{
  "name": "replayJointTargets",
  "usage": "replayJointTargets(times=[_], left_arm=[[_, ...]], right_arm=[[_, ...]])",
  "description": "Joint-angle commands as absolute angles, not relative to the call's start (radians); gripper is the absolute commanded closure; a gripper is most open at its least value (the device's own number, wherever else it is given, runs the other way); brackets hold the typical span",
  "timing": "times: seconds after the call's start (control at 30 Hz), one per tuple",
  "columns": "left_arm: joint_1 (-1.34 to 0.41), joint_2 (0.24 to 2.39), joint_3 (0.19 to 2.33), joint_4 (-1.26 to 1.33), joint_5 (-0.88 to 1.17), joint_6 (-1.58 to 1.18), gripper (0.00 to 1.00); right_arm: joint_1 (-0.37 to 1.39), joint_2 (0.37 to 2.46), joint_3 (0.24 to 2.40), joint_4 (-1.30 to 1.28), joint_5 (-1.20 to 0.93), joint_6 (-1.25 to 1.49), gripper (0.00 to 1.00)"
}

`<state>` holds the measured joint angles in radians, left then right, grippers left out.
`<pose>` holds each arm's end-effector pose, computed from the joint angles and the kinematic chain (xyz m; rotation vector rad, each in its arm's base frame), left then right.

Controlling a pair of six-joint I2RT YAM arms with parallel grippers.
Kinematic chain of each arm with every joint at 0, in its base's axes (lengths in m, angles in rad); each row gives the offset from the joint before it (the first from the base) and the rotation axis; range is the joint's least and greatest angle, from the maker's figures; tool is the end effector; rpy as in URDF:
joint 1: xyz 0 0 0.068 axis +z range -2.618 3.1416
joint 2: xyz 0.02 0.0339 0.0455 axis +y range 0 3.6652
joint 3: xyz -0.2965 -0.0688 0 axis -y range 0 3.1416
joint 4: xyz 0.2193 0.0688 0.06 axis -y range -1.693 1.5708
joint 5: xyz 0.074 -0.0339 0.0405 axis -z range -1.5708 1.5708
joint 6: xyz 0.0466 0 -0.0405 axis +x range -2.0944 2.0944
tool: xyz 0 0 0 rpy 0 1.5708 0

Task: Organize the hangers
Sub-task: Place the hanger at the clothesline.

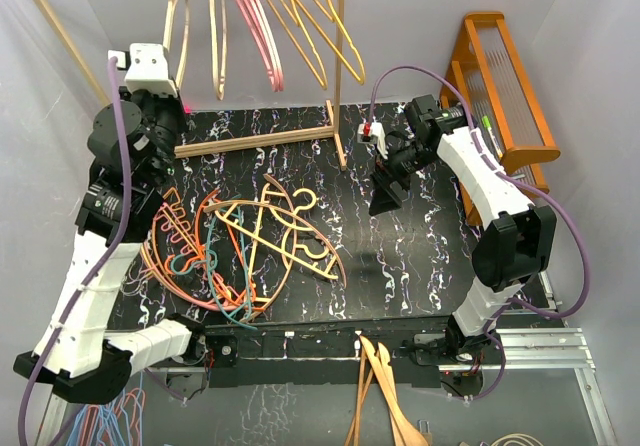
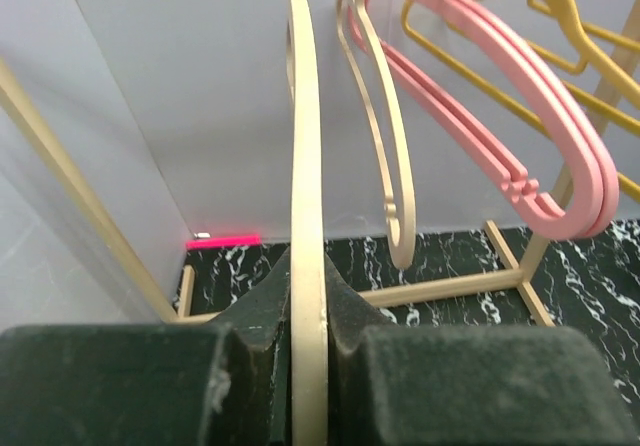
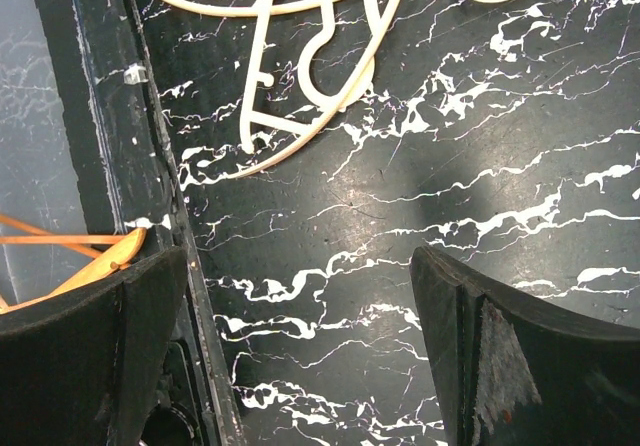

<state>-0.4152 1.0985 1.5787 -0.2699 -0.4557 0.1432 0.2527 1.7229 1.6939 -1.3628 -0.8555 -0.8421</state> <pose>0.1594 -0.0479 0.5562 0.0001 1.3827 0.0826 0.2860 0.1102 0.3573 -1.4087 2.1117 1.0403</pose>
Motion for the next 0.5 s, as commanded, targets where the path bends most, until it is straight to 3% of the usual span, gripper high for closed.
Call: replayJointTargets(times=[0.0, 0.47], left_arm=[[-0.413, 1.108, 1.669, -0.259, -0.474, 0.206, 1.0], [-0.413, 1.387, 2.029, -0.435, -0.477, 0.195, 1.0]], right_arm=[[0.235, 1.718, 1.687, -1.35, -0.879, -0.895, 0.01], [0.135, 1.68, 1.633, -1.356, -0.894, -1.01, 0.01]])
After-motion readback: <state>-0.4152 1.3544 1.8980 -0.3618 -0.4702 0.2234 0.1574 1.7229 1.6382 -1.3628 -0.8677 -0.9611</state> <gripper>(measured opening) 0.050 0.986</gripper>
